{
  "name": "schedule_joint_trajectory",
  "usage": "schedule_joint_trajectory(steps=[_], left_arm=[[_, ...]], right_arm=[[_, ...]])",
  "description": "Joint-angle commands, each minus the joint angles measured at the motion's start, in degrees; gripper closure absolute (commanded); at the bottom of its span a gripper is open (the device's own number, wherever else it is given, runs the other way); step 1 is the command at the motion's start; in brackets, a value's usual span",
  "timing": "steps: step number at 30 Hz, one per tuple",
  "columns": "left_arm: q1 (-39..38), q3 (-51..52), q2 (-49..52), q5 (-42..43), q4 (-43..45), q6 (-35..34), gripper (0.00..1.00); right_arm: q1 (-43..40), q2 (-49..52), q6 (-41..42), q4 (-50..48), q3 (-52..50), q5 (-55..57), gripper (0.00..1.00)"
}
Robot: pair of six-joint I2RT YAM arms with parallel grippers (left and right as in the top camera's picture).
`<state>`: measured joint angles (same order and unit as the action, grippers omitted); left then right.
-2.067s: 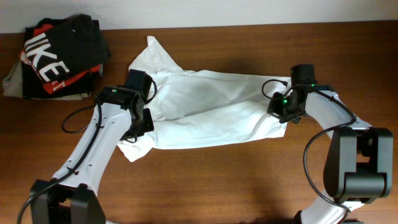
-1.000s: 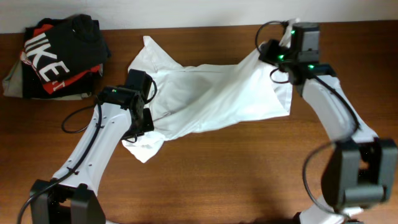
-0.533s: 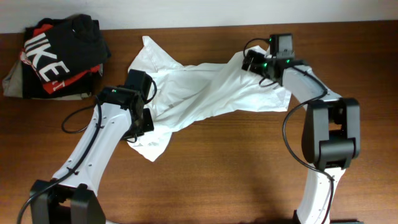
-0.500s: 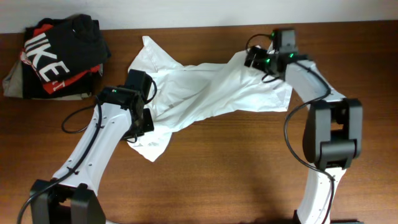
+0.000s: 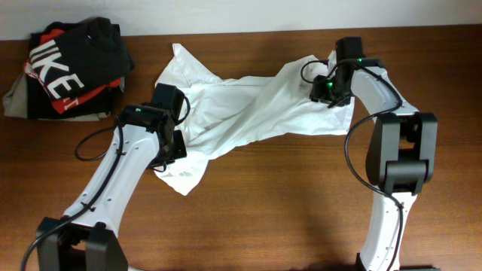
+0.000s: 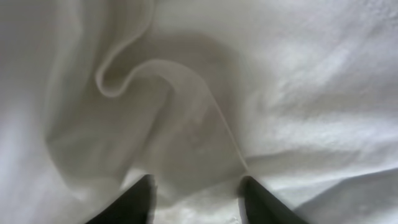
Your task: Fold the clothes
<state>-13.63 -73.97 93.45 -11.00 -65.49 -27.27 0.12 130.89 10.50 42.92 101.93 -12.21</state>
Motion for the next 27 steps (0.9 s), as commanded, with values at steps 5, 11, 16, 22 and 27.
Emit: schedule_joint_trajectory(steps=[5,11,16,22,27], left_arm=[[0.3,0.0,0.0,-0.4,0.4,-0.5,0.99],[0.3,0.0,0.0,-0.4,0.4,-0.5,0.99],[0.3,0.0,0.0,-0.4,0.5,-0.5,0.99],[0.3,0.0,0.0,-0.4,0.5,-0.5,0.99],[0.3,0.0,0.0,-0.4,0.3,-0.5,0.99]], right_arm=[[0.3,0.7,-1.3,-3.1,-0.1,3.0,0.57],[0.4,0.7,-1.3,-3.5,-0.2,3.6,0.74],[1.0,0.5,-1.0,-4.3,1.4,3.6,0.96],[1.8,0.1,3.5,-8.1,8.1,0.4,0.96],[7.0,2.6,3.5,-12.1,8.0,5.7,0.95]])
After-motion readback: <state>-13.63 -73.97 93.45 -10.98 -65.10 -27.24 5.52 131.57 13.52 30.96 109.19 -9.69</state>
